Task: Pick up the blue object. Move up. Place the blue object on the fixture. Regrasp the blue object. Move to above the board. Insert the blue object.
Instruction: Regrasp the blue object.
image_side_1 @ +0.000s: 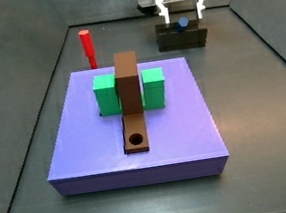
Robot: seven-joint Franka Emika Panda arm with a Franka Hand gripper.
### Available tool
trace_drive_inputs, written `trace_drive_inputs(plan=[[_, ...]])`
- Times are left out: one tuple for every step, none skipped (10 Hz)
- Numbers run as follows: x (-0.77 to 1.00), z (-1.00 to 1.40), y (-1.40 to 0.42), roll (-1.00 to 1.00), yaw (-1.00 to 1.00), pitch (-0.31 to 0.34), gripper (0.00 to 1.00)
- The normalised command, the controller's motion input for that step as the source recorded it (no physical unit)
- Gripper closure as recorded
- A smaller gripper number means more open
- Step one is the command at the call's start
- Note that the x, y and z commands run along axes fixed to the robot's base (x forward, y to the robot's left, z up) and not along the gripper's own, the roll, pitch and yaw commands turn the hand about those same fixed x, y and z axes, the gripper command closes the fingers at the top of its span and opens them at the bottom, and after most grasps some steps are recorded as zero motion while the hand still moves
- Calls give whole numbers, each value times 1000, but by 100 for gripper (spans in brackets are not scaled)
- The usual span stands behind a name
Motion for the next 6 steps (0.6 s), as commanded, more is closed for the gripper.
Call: trace_drive_inputs(plan=[[-169, 606, -277, 826, 0, -377, 0], [-211, 526, -349, 1000, 0, -429, 0], [-123, 446, -366, 1000, 29, -429, 0], [-26, 317, -340, 1000, 63, -486, 0], [0, 163, -271, 1000, 120, -500, 0], [0, 146, -251, 1000, 191, -526, 0]])
